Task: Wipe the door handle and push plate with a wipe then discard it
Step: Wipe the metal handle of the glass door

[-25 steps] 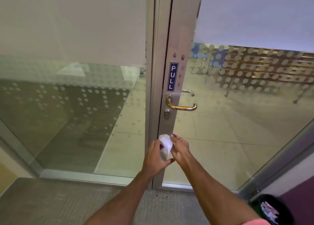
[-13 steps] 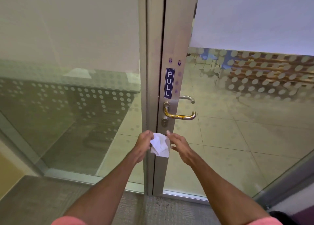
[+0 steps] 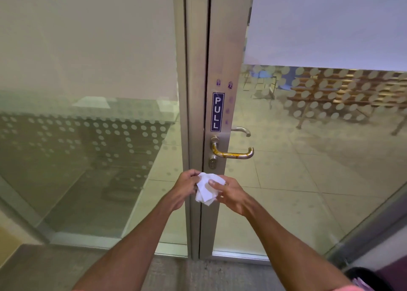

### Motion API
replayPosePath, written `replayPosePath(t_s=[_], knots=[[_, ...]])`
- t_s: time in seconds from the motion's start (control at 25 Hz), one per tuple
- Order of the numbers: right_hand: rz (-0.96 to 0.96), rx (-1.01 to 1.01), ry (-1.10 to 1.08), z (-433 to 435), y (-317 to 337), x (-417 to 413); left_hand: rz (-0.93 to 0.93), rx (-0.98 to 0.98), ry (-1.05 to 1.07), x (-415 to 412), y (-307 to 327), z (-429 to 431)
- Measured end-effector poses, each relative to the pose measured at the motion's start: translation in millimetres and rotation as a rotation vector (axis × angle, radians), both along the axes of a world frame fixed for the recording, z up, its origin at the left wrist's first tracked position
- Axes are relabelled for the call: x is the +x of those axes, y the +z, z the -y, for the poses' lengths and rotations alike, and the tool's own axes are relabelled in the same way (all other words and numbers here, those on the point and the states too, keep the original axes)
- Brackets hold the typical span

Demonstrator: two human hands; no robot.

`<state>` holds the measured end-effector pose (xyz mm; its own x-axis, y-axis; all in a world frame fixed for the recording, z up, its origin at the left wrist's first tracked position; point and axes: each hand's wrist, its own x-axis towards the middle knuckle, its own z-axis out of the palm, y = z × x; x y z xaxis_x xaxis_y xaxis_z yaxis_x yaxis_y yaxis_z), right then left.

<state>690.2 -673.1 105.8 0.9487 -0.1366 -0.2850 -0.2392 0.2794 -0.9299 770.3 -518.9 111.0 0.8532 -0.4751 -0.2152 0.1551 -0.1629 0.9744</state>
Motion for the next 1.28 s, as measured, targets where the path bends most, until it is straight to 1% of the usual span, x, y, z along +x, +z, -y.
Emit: replayPosePath(t_s=[0.08,0.12,0.16,0.2,0.28,0.32,0.36,0.44,0.52,0.64,0.68,0.72,0.76,0.8,0.84,0.88,1.0,1.08,1.16,1.2,1.28], knots=[[0.017,-0.054,-0.066,-8.1,5.9,1.2,0.095,0.026,-0.004,4.1,5.1,-2.0],[0.014,-0.056,-0.108,-11.5,9.3,2.2,0.174,0.038,0.012,5.7,8.8,-3.0],[0.011,-0.049,-0.142,-14.4,14.5,4.5,0.295,0.067,0.03,9.0,13.4,-4.5],[0.012,-0.035,-0.166,-16.4,20.3,7.0,0.469,0.133,0.054,12.5,19.0,-5.5],[0.041,0.008,-0.207,-18.9,34.5,13.0,0.902,0.328,0.129,21.9,32.1,-6.1],[0.065,0.044,-0.239,-19.3,42.6,16.4,1.072,0.394,0.169,27.0,40.4,-5.4],[0.093,0.075,-0.279,-18.8,51.6,20.1,1.197,0.441,0.208,33.4,49.5,-3.4],[0.158,0.071,-0.34,-13.0,67.5,24.6,1.364,0.546,0.245,48.8,68.4,4.2],[0.223,-0.057,-0.389,-2.8,80.1,26.1,1.488,0.654,0.263,64.9,83.2,14.0],[0.259,-0.401,-0.523,16.0,93.4,25.6,1.602,0.697,0.288,85.2,100.2,29.2],[0.269,-0.567,-0.563,22.4,96.0,25.2,1.634,0.691,0.297,91.1,105.2,33.6],[0.271,-0.774,-0.584,27.8,97.6,24.9,1.663,0.68,0.309,96.6,109.9,37.3],[0.26,-0.998,-0.58,32.5,98.4,24.7,1.691,0.661,0.324,102.3,115.1,41.7],[0.25,-1.181,-0.565,35.5,97.1,24.9,1.714,0.64,0.343,107.1,120.7,45.8],[0.245,-1.294,-0.551,36.7,94.6,25.7,1.734,0.62,0.369,111.1,126.6,50.1],[0.252,-1.348,-0.545,36.2,91.8,26.5,1.746,0.601,0.397,114.4,132.1,54.7],[0.315,-1.409,-0.582,32.9,82.1,30.6,1.75,0.557,0.454,123.3,141.3,64.8],[0.344,-1.611,-0.624,35.1,81.0,32.2,1.747,0.555,0.452,129.4,141.9,67.6],[0.336,-1.811,-0.605,40.7,78.4,34.1,1.755,0.543,0.453,134.0,139.8,70.0],[0.3,-1.847,-0.577,40.5,75.2,34.6,1.763,0.529,0.465,135.5,138.6,71.5],[0.2,-1.786,-0.51,34.0,64.5,35.0,1.778,0.496,0.492,137.8,136.5,74.0]])
